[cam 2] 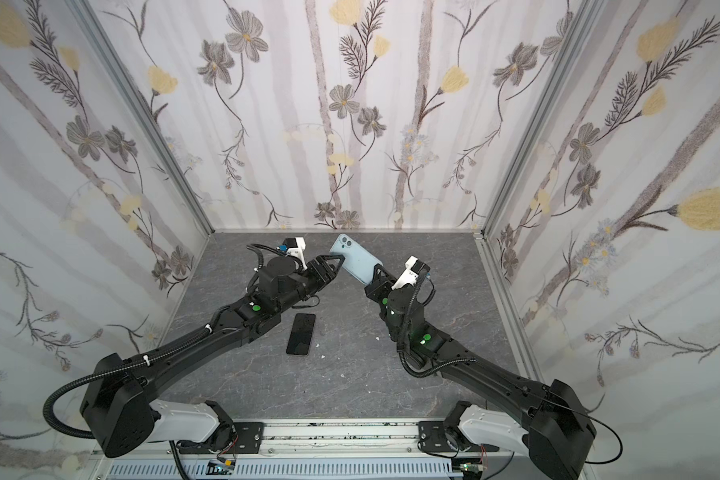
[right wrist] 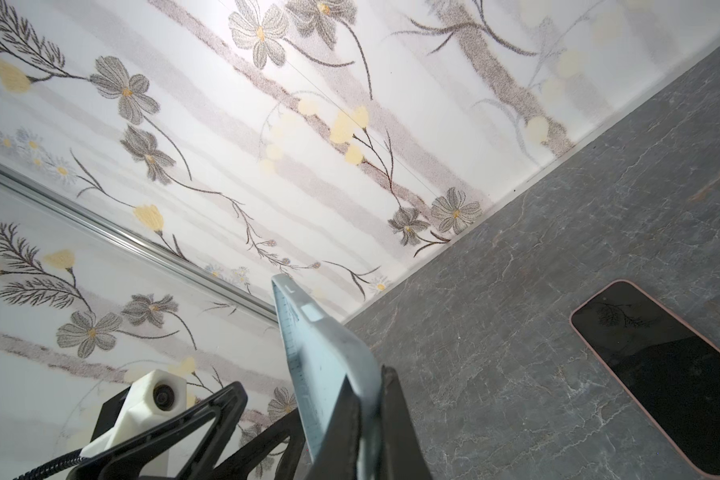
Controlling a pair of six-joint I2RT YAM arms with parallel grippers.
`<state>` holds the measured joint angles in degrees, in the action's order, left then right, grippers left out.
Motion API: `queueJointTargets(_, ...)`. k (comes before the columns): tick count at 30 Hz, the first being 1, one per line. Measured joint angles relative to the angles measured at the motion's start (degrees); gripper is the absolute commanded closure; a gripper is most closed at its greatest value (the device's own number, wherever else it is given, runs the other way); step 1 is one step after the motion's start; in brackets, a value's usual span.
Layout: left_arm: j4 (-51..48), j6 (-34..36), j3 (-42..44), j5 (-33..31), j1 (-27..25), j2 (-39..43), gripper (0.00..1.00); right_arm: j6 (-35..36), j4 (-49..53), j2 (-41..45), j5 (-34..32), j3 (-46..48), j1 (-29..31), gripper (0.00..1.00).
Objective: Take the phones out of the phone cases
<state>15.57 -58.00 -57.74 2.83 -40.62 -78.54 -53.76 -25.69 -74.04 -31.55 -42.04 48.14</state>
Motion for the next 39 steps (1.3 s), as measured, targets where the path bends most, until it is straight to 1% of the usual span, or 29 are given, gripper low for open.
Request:
queueJointTargets(4, 0.70, -0.94, -0.09, 0.02, -0.26, -1.22, 0.46, 0.31, -0.44, 0.33, -0.07, 0.04, 0.70, 1.00)
queueJointTargets(14, 1.14, -2.03, -1.07, 0.68, -0.50, -3.67, 0.63, 1.84, -0.63, 1.42, -1.86, 0.15, 0.72, 1.00)
queueJointTargets(25, 1.20, -1.70, -1.84, 1.70, -0.50, -3.91, 0.90, 3.45, -0.74, 0.22, -3.37, 0.15, 0.70, 0.99)
queueJointTargets(26, 1.20, -1.51, -1.84, 1.66, -0.48, -3.89, 0.93, 3.76, -0.72, 0.07, -3.54, 0.15, 0.70, 0.96)
queueJointTargets(29, 1.14, -0.04, -1.95, 1.66, -0.46, -3.87, 1.00, 4.46, -0.68, -0.17, -3.80, 0.15, 0.70, 0.65)
queueJointTargets(30, 1.07, 0.76, -2.14, 1.70, -0.46, -3.87, 1.00, 4.85, -0.68, -0.17, -3.63, 0.20, 0.70, 0.55)
queueJointTargets(32, -0.17, 3.02, -3.30, 2.03, -0.48, -3.82, 1.00, 5.62, -0.59, 0.46, -2.51, 0.92, 0.76, 0.43)
queueJointTargets(34, -2.56, 6.38, -4.96, 1.62, -0.50, -3.63, 1.00, 6.56, -0.59, 1.81, -2.49, 2.21, 0.85, 0.32)
queueJointTargets(35, -3.69, 8.24, -5.62, 1.25, -0.44, -3.30, 1.00, 7.76, -0.55, 2.80, -2.69, 3.02, 0.74, 0.31)
queueJointTargets(39, -9.57, 16.35, -8.20, -0.11, 0.74, -2.47, 1.00, 12.90, 0.48, 6.40, -2.05, 4.76, -0.20, 0.32)
